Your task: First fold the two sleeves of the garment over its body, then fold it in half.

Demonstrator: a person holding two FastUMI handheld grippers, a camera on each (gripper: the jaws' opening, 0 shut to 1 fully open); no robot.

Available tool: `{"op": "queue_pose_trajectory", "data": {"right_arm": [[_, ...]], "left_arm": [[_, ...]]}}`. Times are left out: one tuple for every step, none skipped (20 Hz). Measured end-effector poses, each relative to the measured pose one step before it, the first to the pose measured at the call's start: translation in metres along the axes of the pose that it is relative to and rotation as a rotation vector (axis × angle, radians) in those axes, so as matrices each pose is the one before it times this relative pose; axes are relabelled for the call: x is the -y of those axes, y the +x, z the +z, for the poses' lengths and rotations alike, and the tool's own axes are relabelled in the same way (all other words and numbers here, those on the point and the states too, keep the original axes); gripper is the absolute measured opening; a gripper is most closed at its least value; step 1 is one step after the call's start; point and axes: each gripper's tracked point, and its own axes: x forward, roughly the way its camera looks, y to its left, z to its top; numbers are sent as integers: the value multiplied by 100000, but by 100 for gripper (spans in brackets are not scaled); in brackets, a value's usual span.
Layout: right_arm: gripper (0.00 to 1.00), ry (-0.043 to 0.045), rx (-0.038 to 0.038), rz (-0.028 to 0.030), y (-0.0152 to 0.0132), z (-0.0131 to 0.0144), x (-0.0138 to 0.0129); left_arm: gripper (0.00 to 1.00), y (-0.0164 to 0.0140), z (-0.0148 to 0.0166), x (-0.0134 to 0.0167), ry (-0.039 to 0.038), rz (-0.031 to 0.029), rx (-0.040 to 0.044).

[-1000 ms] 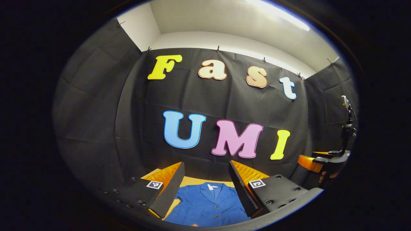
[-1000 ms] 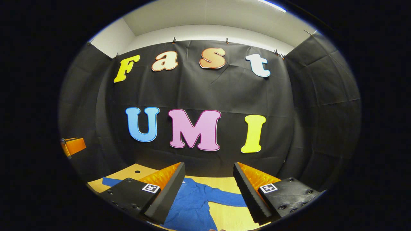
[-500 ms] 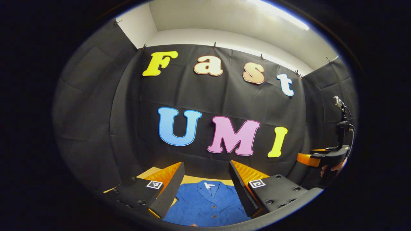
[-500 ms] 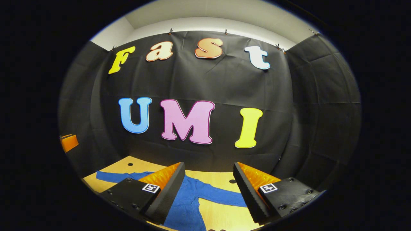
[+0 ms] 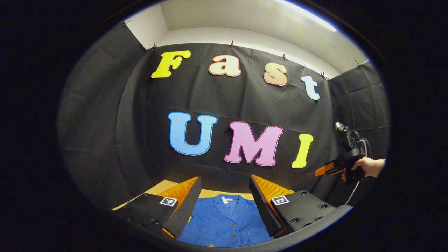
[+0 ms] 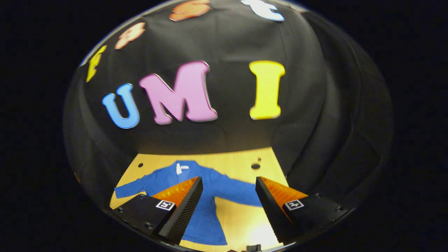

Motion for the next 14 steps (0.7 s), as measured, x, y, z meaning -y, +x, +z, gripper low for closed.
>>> {"op": "queue_pose_trajectory", "data": {"right_arm": [[100, 5092, -9429, -5965, 2587, -1422, 2840], [97, 3755, -8906, -3300, 2186, -1136, 2072], [98, 3919, -7130, -2216, 2378, -820, 2502], [98, 3684, -9158, -2181, 2153, -1302, 2190], [98, 5740, -9821, -2582, 1964, -1637, 2082], [98, 5201, -6143, -1873, 2131, -667, 1586], [99, 4095, -4638, -2772, 2314, 92, 1506], [99, 2194, -3997, -4008, 2110, -18, 1566], [98, 1791, -3589, -2682, 1988, 413, 1387], [99, 1496, -3782, -1075, 1836, 310, 966], [99, 1224, -3216, -750, 1771, 557, 1053], [98, 1094, -1620, -910, 1488, 446, 728], [98, -349, -1252, -1381, 1756, 156, 682], [98, -1576, -1698, -1796, 1215, 148, 564]], "left_arm": [[80, 326, -222, -254, 551, 1085, -706], [80, 327, -55, -347, 971, 1557, -75], [80, 411, 19, -306, 969, 1818, -224], [79, 341, -447, -67, 825, 1334, -868], [80, 369, -321, 55, 748, 741, -1493], [80, 434, -484, 104, 889, 1047, -1927], [80, 492, -207, -136, 620, 1961, -1572], [80, 579, -113, 30, 323, 1305, -1409], [80, 605, -189, 299, 530, 462, -1648], [80, 728, -459, 379, 904, 1205, -2109], [80, 708, -271, 168, 947, 1786, -2147], [80, 619, -407, 482, 328, 1130, -1997], [80, 642, -190, 789, -634, 128, -1614], [80, 561, -305, 967, -1262, -830, -1289]]}}
